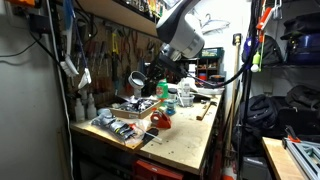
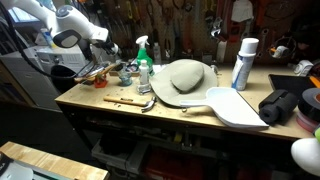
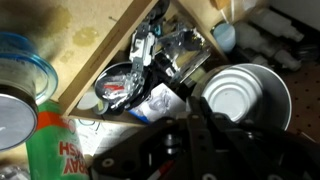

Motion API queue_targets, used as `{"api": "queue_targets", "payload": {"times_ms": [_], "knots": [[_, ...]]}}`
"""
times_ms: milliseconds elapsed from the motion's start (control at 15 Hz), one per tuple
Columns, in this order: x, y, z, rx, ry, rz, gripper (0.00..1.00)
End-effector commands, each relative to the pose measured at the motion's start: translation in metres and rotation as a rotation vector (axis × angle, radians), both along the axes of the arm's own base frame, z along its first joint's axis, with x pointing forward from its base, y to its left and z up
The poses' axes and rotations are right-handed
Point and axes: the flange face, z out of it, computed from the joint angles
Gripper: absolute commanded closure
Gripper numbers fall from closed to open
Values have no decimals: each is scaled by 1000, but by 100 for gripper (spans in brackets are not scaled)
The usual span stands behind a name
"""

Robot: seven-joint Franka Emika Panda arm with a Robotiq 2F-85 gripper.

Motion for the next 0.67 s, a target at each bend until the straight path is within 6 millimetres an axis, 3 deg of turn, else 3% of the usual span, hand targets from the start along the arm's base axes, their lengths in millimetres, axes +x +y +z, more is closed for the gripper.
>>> {"api": "queue_targets", "payload": {"times_ms": [0, 333, 600], "knots": [[0, 6, -42, -143, -63, -67, 99], [-9, 0, -89, -239, 33, -92, 99], [-5, 4, -75, -113, 83, -102, 99]]}}
